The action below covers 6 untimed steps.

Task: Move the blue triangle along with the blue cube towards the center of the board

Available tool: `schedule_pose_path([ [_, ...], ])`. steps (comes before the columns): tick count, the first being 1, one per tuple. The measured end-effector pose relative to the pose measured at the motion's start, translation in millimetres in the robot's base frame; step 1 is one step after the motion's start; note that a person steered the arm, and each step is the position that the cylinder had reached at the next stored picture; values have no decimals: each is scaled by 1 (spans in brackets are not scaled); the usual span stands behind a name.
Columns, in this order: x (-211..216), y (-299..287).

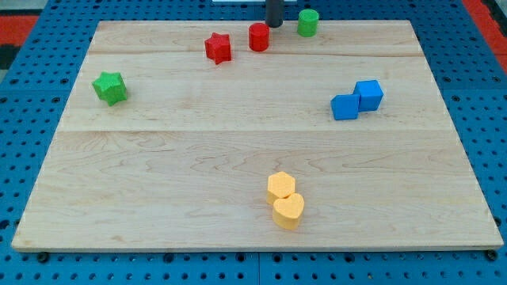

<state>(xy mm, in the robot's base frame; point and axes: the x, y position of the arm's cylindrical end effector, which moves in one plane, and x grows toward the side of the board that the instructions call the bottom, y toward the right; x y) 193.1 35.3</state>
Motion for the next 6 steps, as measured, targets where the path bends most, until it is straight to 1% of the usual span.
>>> schedule_pose_path([
  [1, -1, 44],
  [3, -1, 104],
  [6, 4, 96],
])
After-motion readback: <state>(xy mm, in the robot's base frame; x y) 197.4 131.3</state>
